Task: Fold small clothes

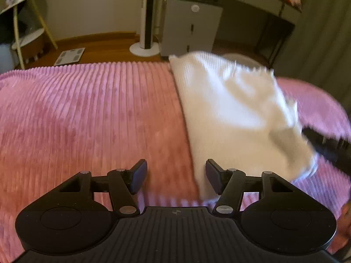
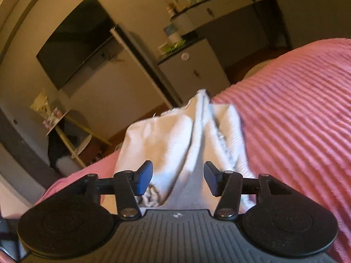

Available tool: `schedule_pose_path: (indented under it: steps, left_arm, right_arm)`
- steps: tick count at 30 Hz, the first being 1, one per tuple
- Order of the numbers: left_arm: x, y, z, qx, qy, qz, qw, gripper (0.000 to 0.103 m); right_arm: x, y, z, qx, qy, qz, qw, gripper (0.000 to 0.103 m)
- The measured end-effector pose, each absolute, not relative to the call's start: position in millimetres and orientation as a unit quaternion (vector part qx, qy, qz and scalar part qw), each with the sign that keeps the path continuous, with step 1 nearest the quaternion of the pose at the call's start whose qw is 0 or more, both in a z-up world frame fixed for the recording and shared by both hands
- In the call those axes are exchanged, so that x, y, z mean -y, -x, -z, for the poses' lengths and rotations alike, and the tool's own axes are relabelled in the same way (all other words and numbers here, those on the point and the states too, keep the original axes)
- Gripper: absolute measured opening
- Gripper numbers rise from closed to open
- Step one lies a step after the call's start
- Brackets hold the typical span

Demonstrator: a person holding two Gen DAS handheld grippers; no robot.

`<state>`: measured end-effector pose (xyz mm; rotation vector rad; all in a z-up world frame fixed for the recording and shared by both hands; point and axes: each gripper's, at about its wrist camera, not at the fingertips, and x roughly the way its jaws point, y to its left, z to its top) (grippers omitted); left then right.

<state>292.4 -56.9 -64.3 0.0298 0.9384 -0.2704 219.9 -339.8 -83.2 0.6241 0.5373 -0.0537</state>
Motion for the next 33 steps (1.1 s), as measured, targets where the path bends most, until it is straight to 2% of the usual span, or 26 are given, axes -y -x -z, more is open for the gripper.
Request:
schedule_pose_path:
  steps: [1,4,7,11,12,14,18,20,22,24,26,33]
  left_arm:
    - [60,-292,70,-0.451,-0.026,0.128,0.883,0.063]
    - [66,-287,81,-0.439,-0.059,0.13,0.887,0.064]
    - [70,-282,84,-0.432,-0.072,0.131,0.889,0.064]
    - [75,-279,87,-0.429,-0.078,0.13,0.89,0.064]
    - [73,-280,86,-0.43,-0.075,0.13,0.89,0.064]
    - [70,-279,86,-0.433,-0.067,0.131,0.889,0.064]
    - [63,-280,83,-0.443,-0.045,0.126,0.886,0.064]
    - [61,-281,83,-0.447,-0.038,0.122,0.885,0.064]
    - [62,-280,83,-0.449,-0.037,0.12,0.885,0.064]
    - [63,-278,79,-0.448,-0.037,0.121,0.885,0.064]
    - [65,-275,76,-0.442,-0.042,0.122,0.888,0.064]
    - [71,-276,66,-0.433,-0.037,0.128,0.891,0.065]
  right_arm:
    - [337,-226,84,-0.269,-0.298,0.024,0.916,0.051]
    - [338,-239,90,-0.275,-0.308,0.024,0.911,0.064]
    - [342,-252,98,-0.288,-0.346,0.008,0.893,0.066]
    - [329,-269,103,-0.319,-0.325,-0.006,0.891,0.068]
    - [325,-272,102,-0.324,-0.31,-0.006,0.894,0.067]
    - [318,-275,100,-0.323,-0.288,-0.014,0.902,0.03]
    - [314,-277,98,-0.323,-0.279,-0.015,0.904,0.03]
    - [315,-280,98,-0.326,-0.294,-0.02,0.898,0.041]
    - [313,-285,97,-0.333,-0.289,-0.022,0.897,0.041]
    - [307,-286,94,-0.334,-0.263,-0.021,0.905,0.029]
    - [299,-285,83,-0.326,-0.216,-0.021,0.92,0.023]
    - [288,-267,43,-0.262,-0.093,0.029,0.96,0.021]
